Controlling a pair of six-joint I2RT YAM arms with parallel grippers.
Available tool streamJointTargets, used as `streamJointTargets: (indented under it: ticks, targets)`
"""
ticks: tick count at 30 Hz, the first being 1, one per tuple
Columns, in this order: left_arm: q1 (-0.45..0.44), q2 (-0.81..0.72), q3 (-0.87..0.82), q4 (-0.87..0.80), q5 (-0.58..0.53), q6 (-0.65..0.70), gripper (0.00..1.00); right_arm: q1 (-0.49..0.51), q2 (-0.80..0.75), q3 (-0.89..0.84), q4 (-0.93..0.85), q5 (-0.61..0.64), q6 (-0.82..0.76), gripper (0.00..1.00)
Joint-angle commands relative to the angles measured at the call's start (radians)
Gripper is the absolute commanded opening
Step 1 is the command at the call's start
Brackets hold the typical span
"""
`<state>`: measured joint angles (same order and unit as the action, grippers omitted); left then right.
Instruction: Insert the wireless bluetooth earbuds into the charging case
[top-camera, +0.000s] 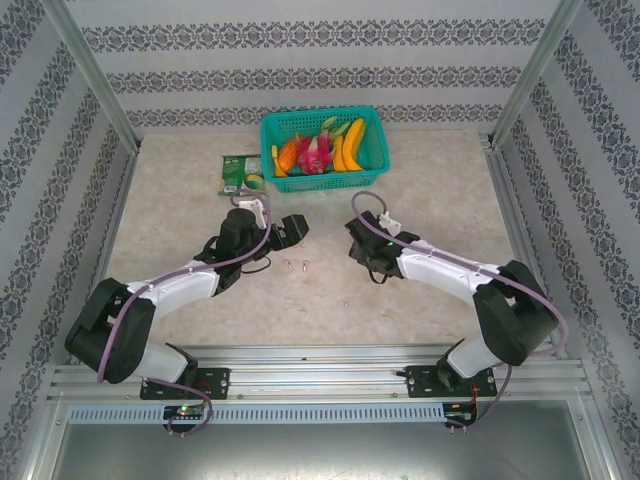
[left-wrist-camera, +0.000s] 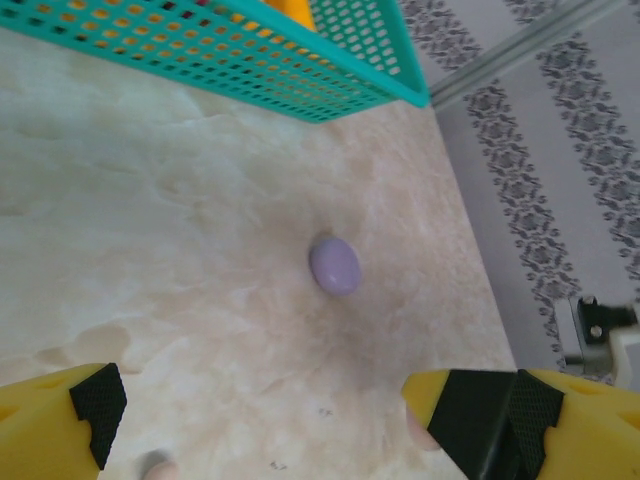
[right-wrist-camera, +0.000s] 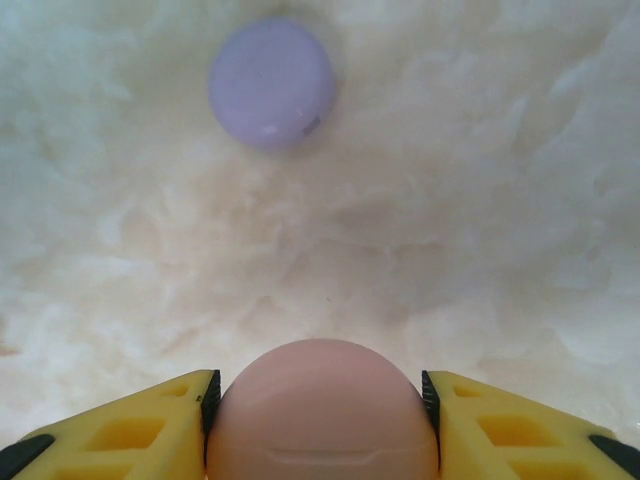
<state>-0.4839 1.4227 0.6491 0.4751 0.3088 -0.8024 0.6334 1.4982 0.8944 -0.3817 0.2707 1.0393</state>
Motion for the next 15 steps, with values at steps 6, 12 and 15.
streamJointTargets:
  ticks: [6, 12, 15]
  targets:
    - [-0.079, 0.154, -0.011, 0.345, 0.099, 0.011, 1.00, -0.113, -0.077, 0.041, 0.045, -0.110, 0.025, 0.48]
    - [-0.129, 0.218, 0.014, 0.423, 0.098, 0.010, 0.96, -0.159, -0.073, 0.064, 0.087, -0.170, 0.085, 0.48]
    - [-0.147, 0.253, 0.021, 0.470, 0.102, 0.001, 0.92, -0.171, -0.056, 0.072, 0.116, -0.203, 0.123, 0.48]
